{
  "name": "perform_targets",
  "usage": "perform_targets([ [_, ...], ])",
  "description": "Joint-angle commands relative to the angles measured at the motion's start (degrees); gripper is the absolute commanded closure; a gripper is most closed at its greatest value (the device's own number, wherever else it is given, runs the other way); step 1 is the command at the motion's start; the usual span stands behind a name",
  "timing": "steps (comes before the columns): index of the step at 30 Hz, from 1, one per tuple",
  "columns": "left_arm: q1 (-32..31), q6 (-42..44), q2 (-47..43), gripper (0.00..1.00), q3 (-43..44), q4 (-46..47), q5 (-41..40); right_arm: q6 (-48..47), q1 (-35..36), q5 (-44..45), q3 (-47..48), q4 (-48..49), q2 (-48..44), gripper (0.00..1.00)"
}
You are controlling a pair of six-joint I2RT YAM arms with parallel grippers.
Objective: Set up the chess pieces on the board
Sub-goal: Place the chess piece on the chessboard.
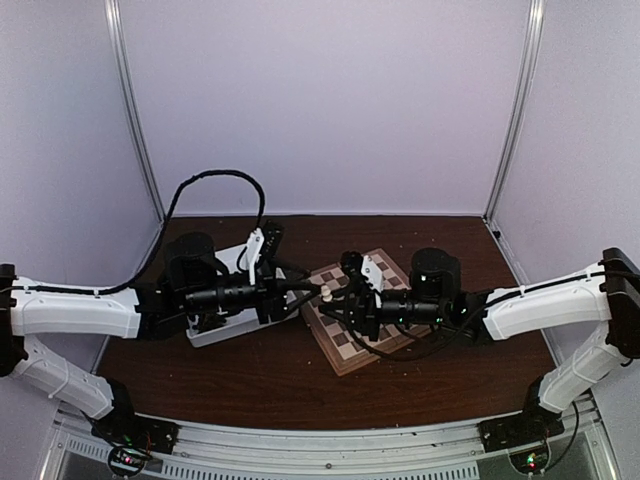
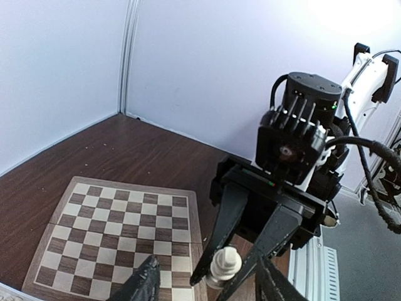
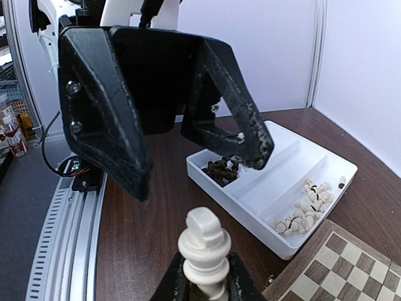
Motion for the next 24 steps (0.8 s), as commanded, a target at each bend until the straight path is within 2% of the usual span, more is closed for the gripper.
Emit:
perform_targets([
  [1, 0.16, 1.79, 2.36, 0.50, 1.40, 7.33, -0.76, 1.08, -0.27, -1.11, 1.57, -0.68, -1.37, 0.90],
  [8, -0.68, 3.40, 5.98, 0.53, 4.44, 6.36, 1.64, 1.69, -0.27, -0.05, 2.30, -0.18, -1.54, 0.91],
  [14, -0.74, 4.19, 5.98, 0.63, 4.46, 5.52, 2.16, 3.69, -0.27, -0.01, 2.71, -0.08, -0.98, 0.91],
  [24, -1.22, 5.91, 6.17, 0.64, 4.26, 2.93, 3.85, 4.81, -0.27, 0.84, 2.96, 1.50, -0.11, 0.91],
])
